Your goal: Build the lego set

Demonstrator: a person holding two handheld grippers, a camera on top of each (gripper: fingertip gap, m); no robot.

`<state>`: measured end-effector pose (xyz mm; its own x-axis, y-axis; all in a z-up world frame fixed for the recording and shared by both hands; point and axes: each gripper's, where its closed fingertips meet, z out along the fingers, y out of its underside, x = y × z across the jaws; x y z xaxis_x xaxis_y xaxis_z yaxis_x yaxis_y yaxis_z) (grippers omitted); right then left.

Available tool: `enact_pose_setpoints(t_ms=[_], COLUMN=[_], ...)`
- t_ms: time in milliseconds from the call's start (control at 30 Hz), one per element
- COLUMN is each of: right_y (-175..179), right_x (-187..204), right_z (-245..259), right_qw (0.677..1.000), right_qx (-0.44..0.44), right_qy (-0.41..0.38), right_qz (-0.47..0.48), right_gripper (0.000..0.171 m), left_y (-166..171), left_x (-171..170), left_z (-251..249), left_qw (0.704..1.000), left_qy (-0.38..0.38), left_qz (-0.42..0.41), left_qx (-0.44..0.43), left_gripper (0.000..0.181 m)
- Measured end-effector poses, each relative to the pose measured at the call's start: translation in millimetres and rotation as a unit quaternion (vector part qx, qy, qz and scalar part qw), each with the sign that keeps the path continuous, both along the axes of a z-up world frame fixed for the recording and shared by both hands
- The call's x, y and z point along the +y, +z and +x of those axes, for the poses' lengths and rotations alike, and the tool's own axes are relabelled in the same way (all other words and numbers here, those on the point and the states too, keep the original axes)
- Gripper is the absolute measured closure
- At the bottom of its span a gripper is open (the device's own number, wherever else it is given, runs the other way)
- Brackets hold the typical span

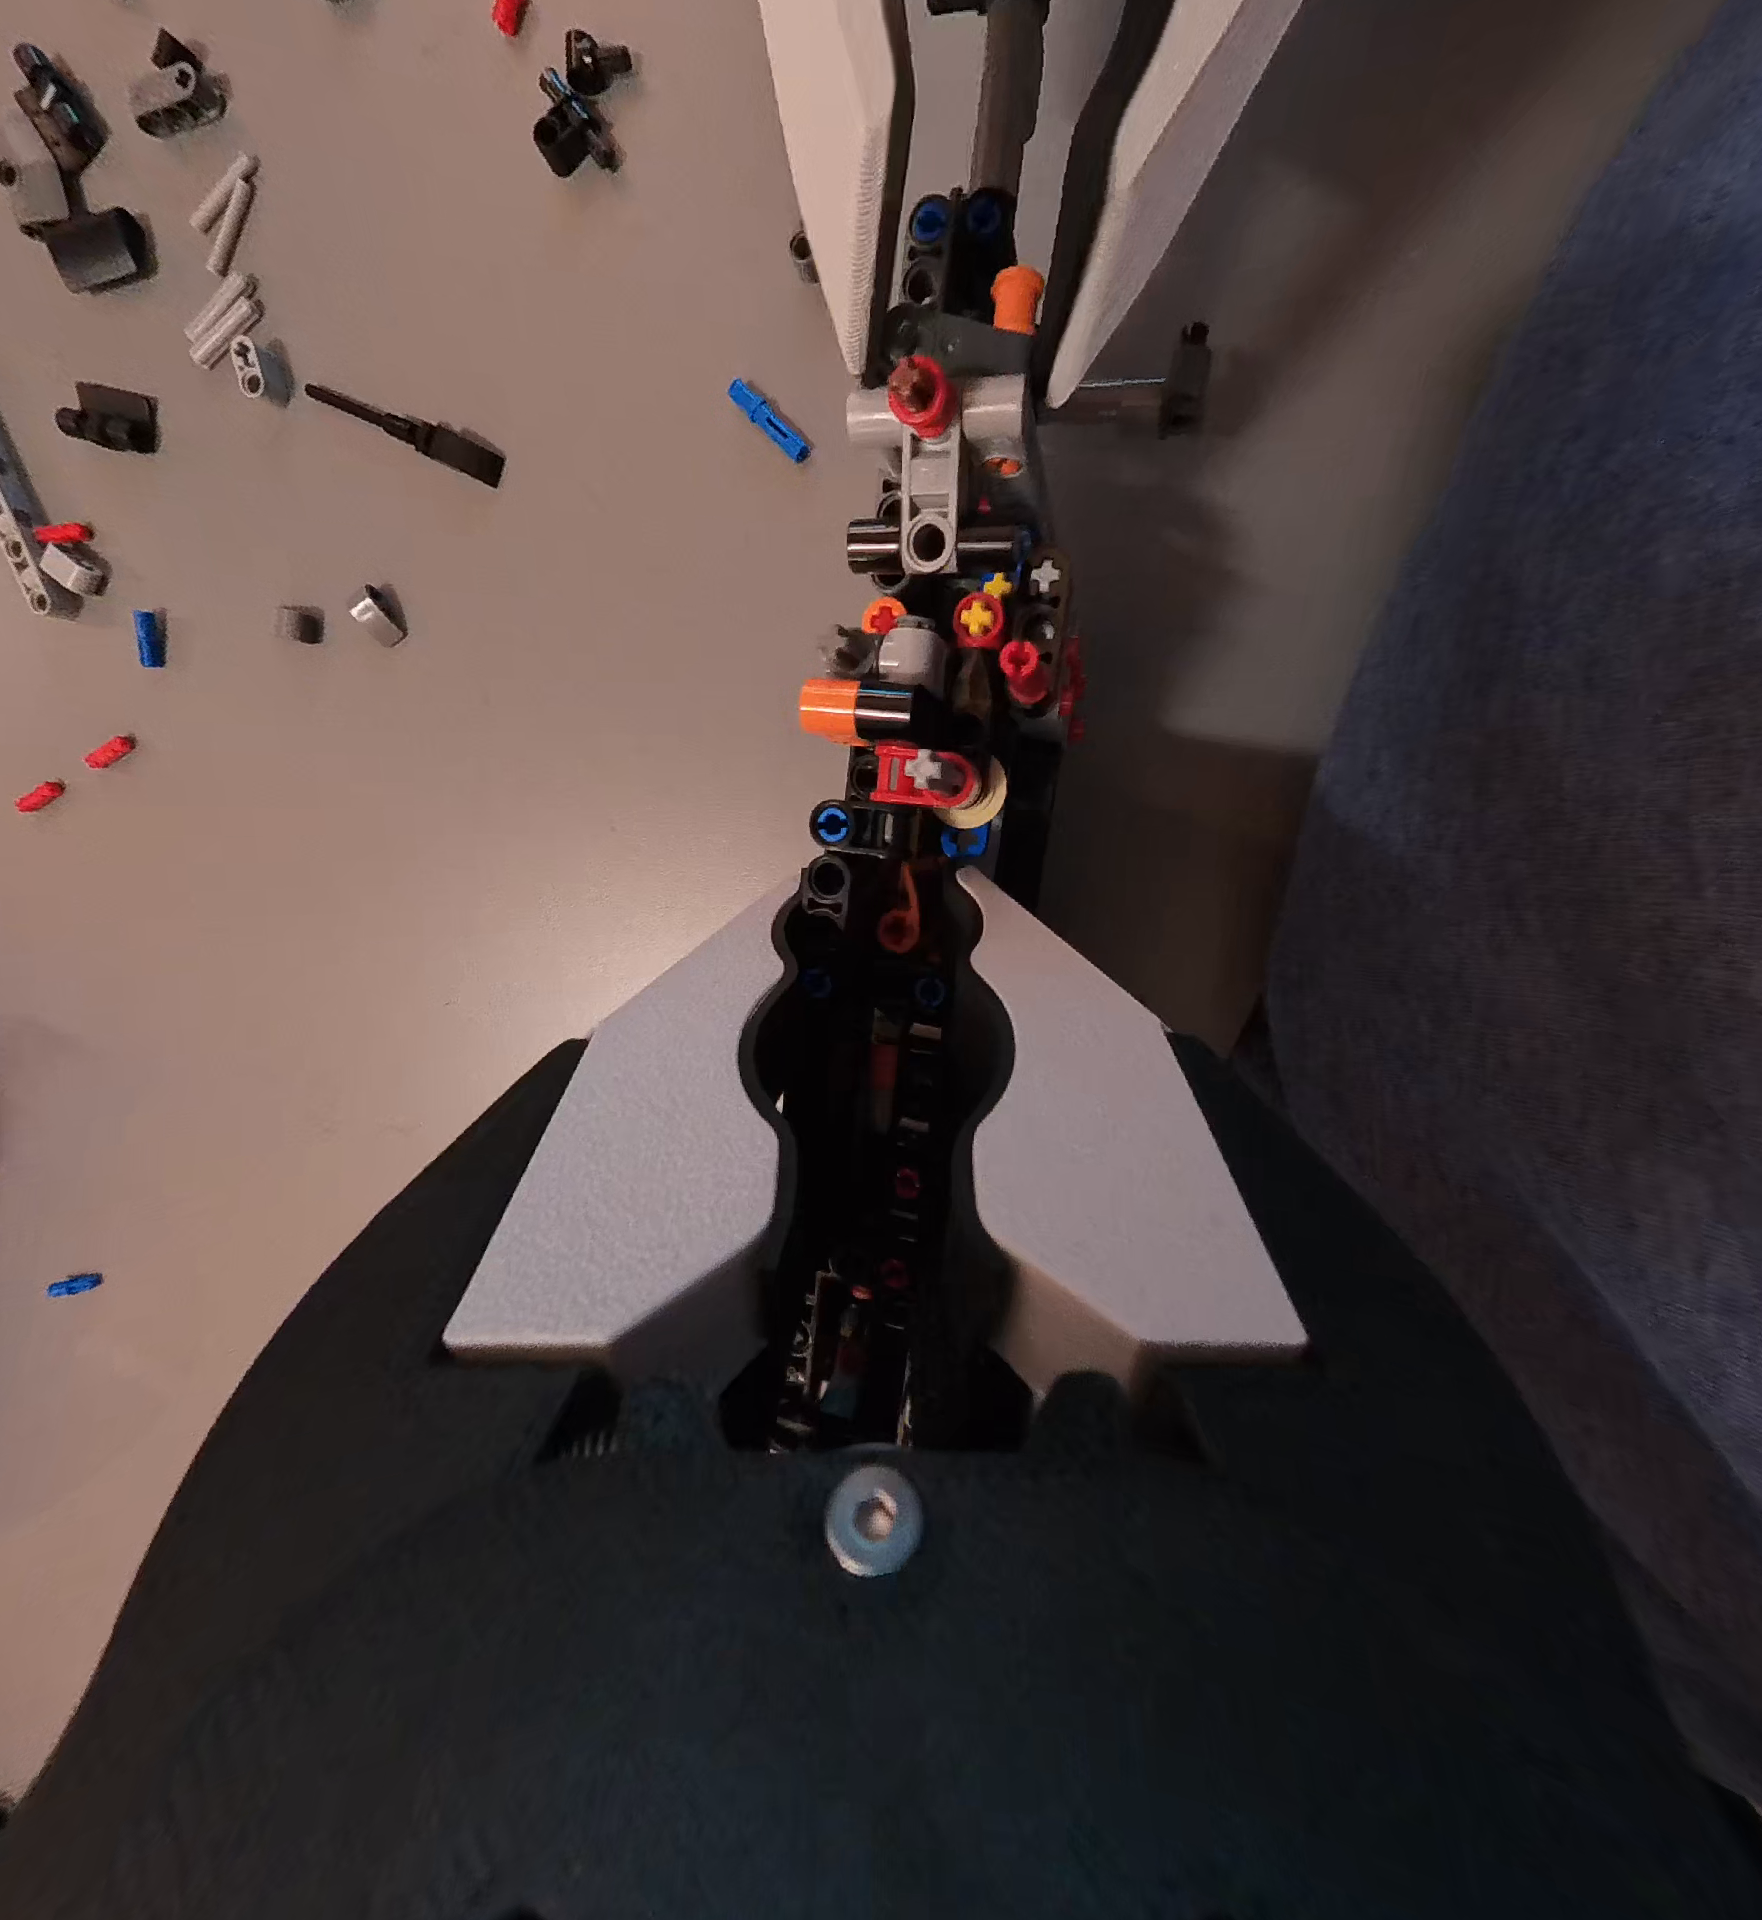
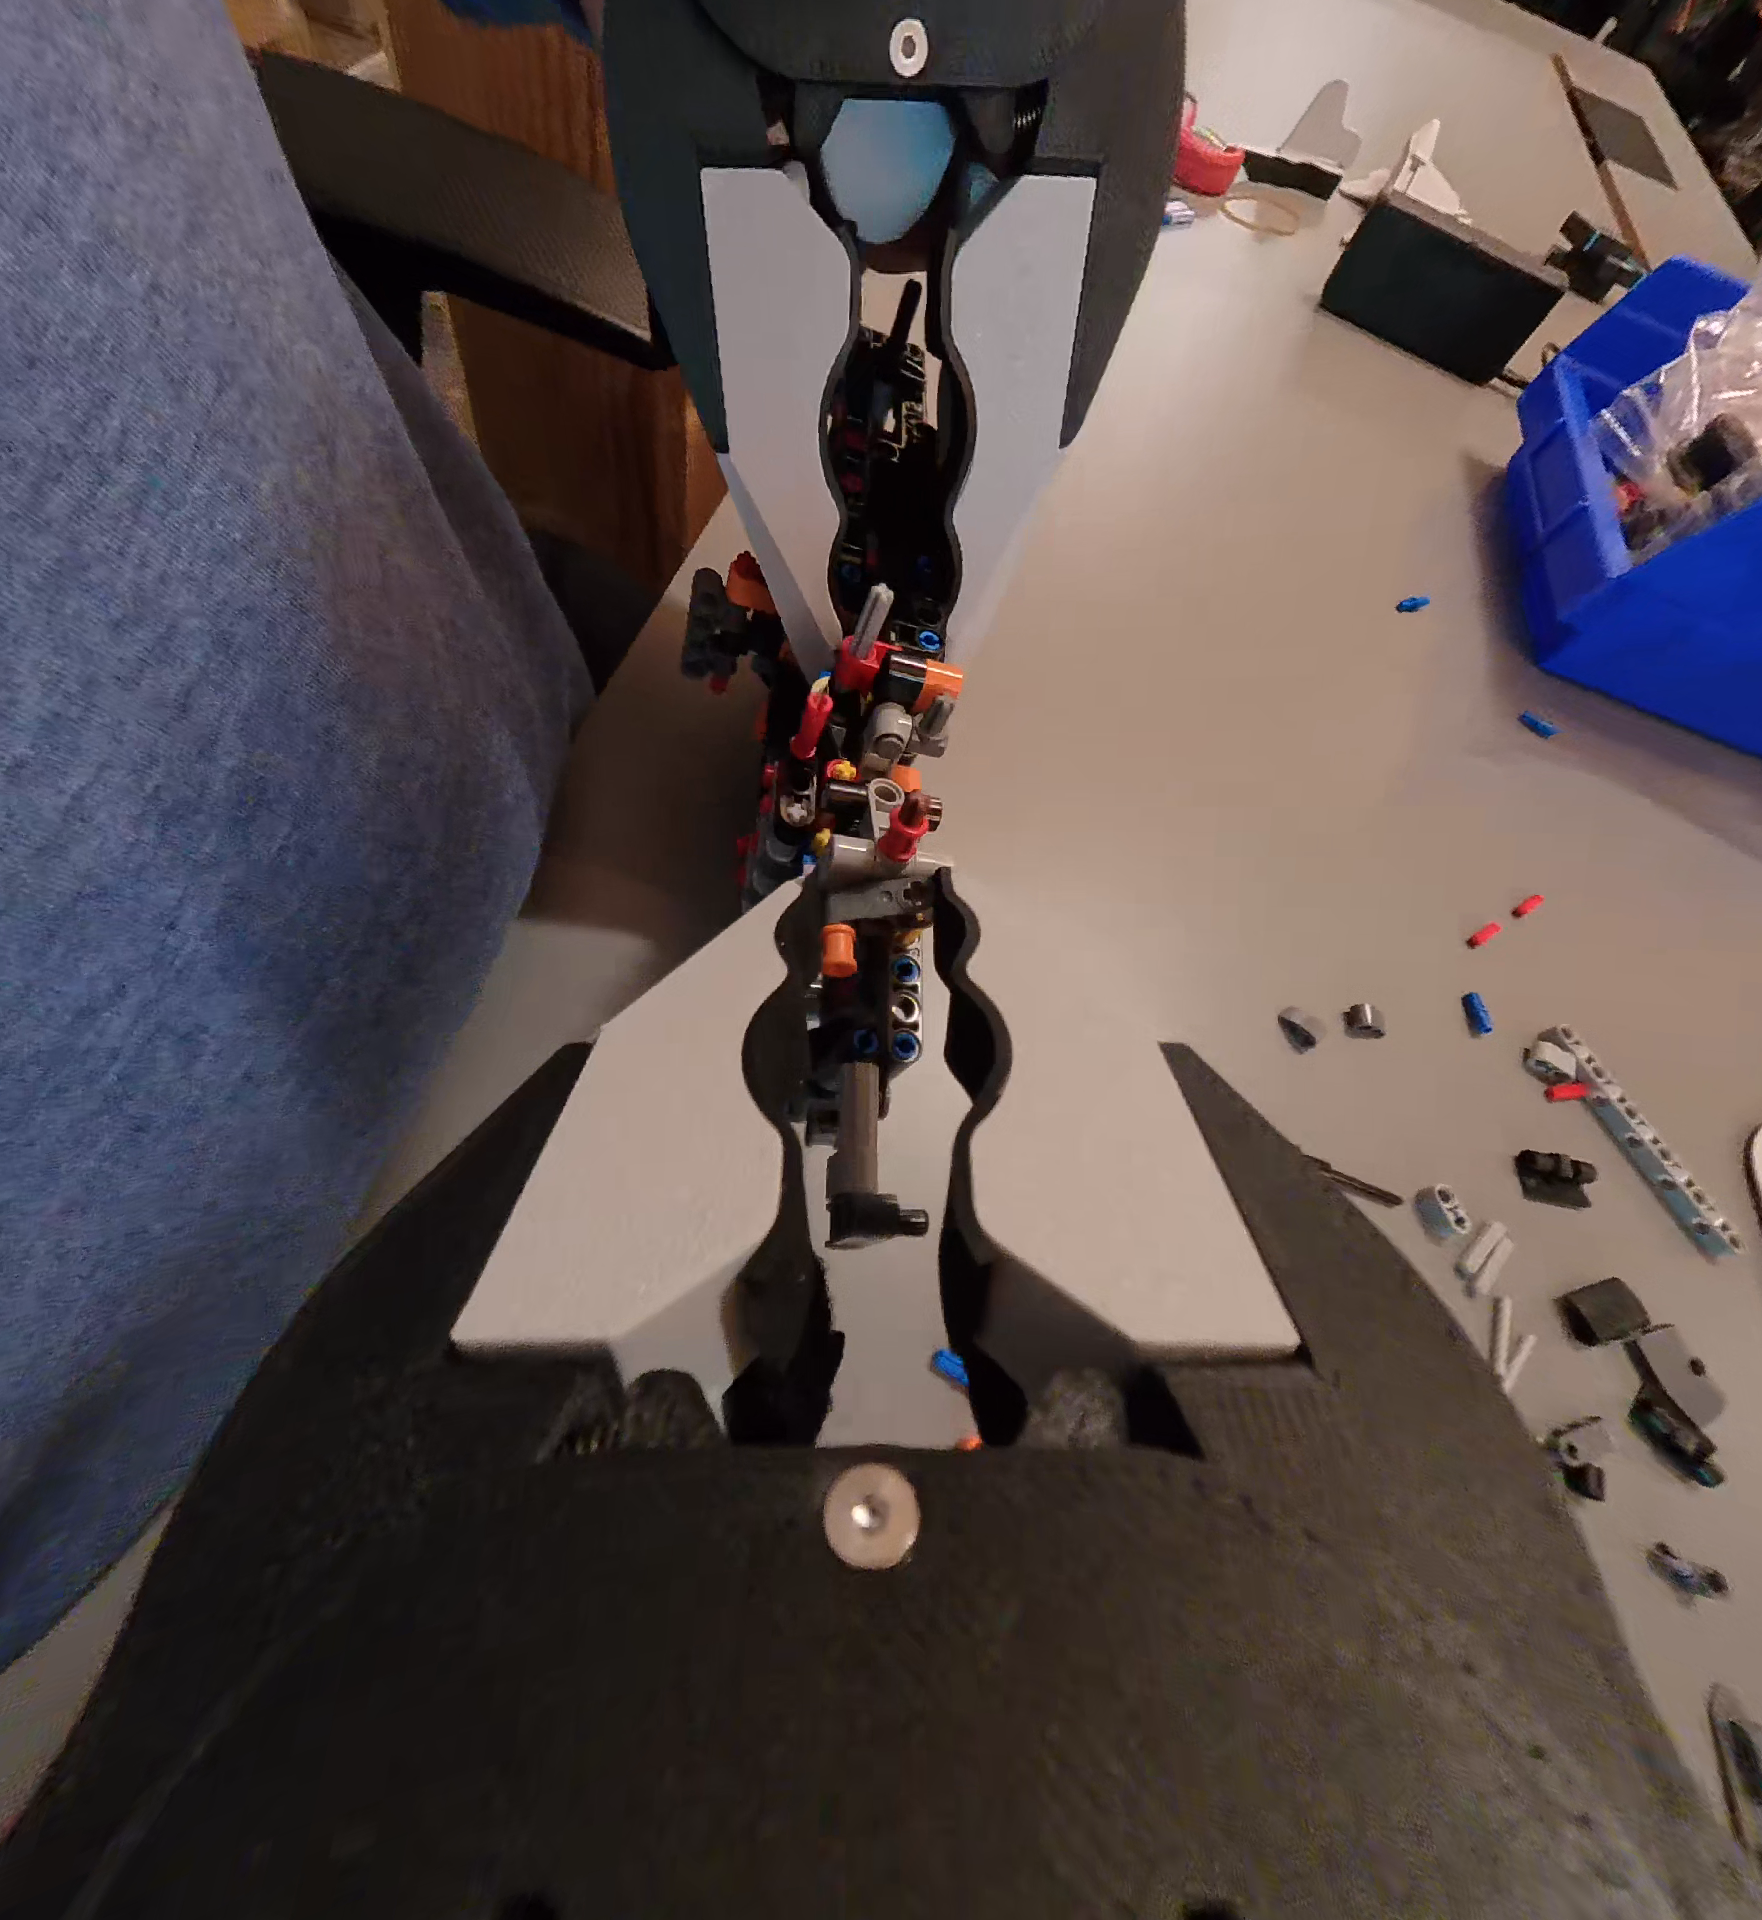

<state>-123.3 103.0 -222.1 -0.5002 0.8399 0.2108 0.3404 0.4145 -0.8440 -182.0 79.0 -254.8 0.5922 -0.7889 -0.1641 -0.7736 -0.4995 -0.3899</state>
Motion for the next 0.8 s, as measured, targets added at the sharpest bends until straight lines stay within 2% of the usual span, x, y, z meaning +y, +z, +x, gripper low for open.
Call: enact_pose_setpoints(t_ms=[100, 267, 400, 567, 667, 800], right_y=[6.5, 6.1, 6.5, 8.9, 12.1, 10.0], right_x=[-3.3, -3.3, -3.0, -1.0, 1.1, -1.0], right_z=[1.5, 2.5, 7.2, 8.2, 10.0, 15.3], right_qw=[1.000, 0.999, 0.998, 0.991, 0.980, 0.969], right_qx=[0.001, -0.008, -0.015, -0.024, -0.032, -0.048], right_qy=[-0.002, -0.022, -0.038, -0.071, -0.088, -0.105], right_qz=[-0.026, -0.030, -0.046, -0.110, -0.175, -0.217], right_gripper=[0.168, 0.165, 0.157, 0.164, 0.163, 0.159], left_y=[0.6, 0.7, 1.0, 1.6, 2.0, 2.6], left_x=[-2.2, -3.0, -3.2, -4.2, -4.5, -5.9], left_z=[2.5, 3.3, 4.2, 7.8, 11.9, 14.3], left_qw=[1.000, 1.000, 1.000, 0.999, 0.997, 0.995], left_qy=[-0.008, -0.007, -0.007, -0.015, -0.019, -0.020], left_qz=[0.005, 0.009, 0.015, 0.035, 0.057, 0.083], left_qx=[0.007, 0.009, 0.013, 0.031, 0.046, 0.058], left_gripper=[0.162, 0.162, 0.162, 0.162, 0.162, 0.163])
